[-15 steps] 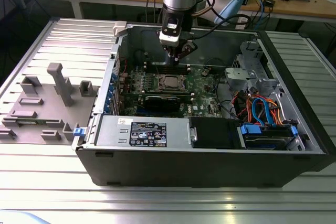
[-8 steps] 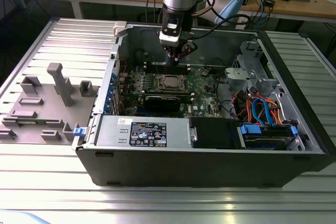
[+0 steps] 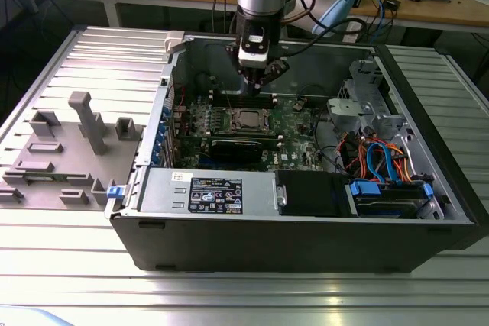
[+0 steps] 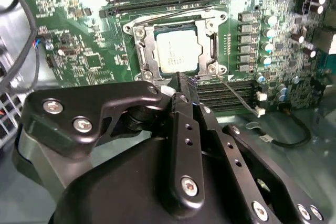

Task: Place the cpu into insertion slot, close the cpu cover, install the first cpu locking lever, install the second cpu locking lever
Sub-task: 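Install the first cpu locking lever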

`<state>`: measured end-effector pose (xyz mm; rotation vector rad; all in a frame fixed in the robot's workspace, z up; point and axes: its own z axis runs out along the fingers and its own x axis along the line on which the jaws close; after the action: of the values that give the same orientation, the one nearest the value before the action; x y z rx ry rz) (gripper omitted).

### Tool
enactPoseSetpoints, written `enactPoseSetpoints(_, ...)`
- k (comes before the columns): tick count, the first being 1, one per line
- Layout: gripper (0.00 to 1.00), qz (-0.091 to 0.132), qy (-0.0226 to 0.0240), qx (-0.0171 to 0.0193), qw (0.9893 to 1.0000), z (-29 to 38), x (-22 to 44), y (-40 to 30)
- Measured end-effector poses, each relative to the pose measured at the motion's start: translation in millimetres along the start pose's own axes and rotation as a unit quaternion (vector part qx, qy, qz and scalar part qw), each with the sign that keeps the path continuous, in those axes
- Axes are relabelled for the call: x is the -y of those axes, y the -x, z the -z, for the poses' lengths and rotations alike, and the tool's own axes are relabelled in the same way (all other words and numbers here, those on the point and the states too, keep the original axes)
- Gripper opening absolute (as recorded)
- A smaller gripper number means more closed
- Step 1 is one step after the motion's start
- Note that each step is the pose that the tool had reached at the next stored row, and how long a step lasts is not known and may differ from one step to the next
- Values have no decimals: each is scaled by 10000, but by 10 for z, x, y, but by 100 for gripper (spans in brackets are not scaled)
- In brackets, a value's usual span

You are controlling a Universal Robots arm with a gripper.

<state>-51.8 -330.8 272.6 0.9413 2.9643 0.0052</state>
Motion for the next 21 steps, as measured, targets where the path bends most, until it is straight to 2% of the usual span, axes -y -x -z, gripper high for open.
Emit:
enactPoseSetpoints(3,11,329,10,-4,9995,0,0,0)
enactPoseSetpoints(6,11,677,20,-9,9977,0,0,0)
enactPoseSetpoints(8,11,900,26,-11,9959,0,0,0)
enactPoseSetpoints(13,11,1498,43,-19,9887,0,0,0)
enactPoseSetpoints(14,11,1621,47,-21,9868,0,0,0)
enactPoseSetpoints(15,11,1763,51,-22,9843,-1,0,0)
enactPoseSetpoints(16,11,1927,56,-25,9812,-1,0,0)
enactPoseSetpoints(19,11,2209,63,-28,9753,-2,0,0)
enactPoseSetpoints(20,11,2373,68,-30,9714,-2,0,0)
enactPoseSetpoints(21,11,2614,74,-32,9652,-3,0,0)
